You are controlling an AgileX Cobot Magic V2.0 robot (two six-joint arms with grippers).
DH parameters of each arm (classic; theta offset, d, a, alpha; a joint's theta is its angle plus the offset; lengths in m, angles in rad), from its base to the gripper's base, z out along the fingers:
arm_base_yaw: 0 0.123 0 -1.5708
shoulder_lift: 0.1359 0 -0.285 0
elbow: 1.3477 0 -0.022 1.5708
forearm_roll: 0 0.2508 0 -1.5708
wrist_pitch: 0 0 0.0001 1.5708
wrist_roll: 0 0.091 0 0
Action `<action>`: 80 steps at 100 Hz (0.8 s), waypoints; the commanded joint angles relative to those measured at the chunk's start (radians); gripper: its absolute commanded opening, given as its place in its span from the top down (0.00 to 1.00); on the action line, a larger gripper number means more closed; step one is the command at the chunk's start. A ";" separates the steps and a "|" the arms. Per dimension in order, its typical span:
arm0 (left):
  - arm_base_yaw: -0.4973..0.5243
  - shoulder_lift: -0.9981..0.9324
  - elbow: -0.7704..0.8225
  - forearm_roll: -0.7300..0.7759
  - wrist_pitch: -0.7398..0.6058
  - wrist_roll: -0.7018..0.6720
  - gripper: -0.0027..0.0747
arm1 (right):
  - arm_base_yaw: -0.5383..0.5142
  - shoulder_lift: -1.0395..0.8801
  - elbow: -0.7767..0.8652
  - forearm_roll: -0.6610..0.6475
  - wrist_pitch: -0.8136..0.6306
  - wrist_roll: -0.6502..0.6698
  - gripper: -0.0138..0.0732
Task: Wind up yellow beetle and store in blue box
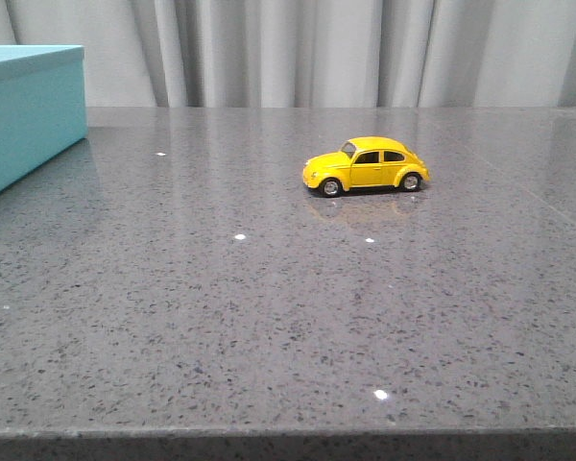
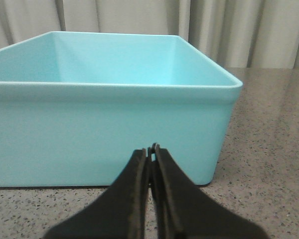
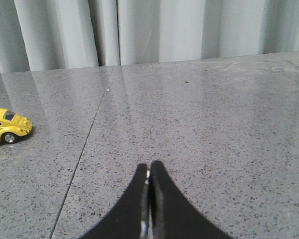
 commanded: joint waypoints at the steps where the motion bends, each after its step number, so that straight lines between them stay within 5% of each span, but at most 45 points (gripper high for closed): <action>1: -0.007 -0.031 0.022 -0.001 -0.079 -0.008 0.99 | -0.005 -0.022 -0.017 -0.008 -0.077 -0.012 0.92; 80: -0.007 -0.031 0.022 -0.001 -0.088 -0.008 0.99 | -0.005 -0.022 -0.017 -0.008 -0.144 -0.011 0.92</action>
